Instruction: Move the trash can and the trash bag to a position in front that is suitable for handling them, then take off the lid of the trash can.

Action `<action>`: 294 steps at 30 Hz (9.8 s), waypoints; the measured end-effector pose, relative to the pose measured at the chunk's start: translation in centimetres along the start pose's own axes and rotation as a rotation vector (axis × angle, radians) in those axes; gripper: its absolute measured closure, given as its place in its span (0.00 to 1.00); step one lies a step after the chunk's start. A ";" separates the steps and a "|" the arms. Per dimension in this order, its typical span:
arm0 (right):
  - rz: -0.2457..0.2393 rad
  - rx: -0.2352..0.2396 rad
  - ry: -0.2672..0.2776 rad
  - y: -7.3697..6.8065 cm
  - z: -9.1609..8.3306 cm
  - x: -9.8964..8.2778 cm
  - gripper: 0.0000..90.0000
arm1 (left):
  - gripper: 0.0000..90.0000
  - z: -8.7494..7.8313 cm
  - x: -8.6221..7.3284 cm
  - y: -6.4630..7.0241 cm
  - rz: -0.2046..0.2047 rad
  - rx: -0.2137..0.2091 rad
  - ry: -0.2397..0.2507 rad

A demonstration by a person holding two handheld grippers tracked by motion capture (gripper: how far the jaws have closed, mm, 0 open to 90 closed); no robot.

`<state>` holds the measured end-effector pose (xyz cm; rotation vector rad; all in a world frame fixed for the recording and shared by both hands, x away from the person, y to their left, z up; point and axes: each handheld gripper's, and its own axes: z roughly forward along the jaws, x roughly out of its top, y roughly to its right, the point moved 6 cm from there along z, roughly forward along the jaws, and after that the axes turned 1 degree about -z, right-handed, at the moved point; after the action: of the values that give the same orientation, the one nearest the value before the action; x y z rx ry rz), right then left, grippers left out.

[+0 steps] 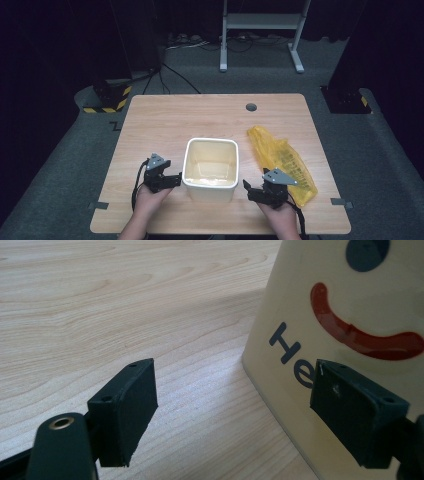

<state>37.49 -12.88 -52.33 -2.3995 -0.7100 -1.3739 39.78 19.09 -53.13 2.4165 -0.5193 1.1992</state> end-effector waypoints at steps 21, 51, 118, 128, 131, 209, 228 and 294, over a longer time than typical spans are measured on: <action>-0.042 0.024 -0.010 -2.2 -0.6 -0.5 0.17 | 0.32 1.6 1.3 0.8 0.025 -0.073 0.027; -0.037 0.015 -0.002 -3.3 -2.9 -1.8 0.16 | 0.32 4.6 3.3 1.1 0.085 -0.238 0.036; 0.247 -0.265 -0.269 10.1 -1.7 -4.6 0.41 | 0.21 -1.7 -4.4 -5.7 0.110 0.123 -0.156; 0.068 -0.268 -0.196 10.2 -2.9 -2.8 0.46 | 0.20 -1.7 -4.4 -5.7 0.111 0.122 -0.156; -0.020 -0.170 -0.210 11.0 -2.6 -3.5 0.46 | 0.20 -1.7 -4.4 -5.7 0.111 0.121 -0.157; 0.049 -0.280 -0.153 4.9 -3.0 -2.5 0.34 | 0.17 -3.9 0.3 -1.7 0.132 0.034 0.002; 0.058 -0.164 -0.138 3.3 -2.6 -2.3 0.31 | 0.17 -4.7 2.8 1.6 0.144 -0.032 0.016; 0.089 -0.145 -0.127 3.5 -3.3 -3.2 0.52 | 0.78 -1.2 8.4 8.1 0.097 0.022 0.009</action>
<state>35.64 -18.24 -53.45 -2.6166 -0.5428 -1.2872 39.77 11.51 -44.23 2.4284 -0.6307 1.2610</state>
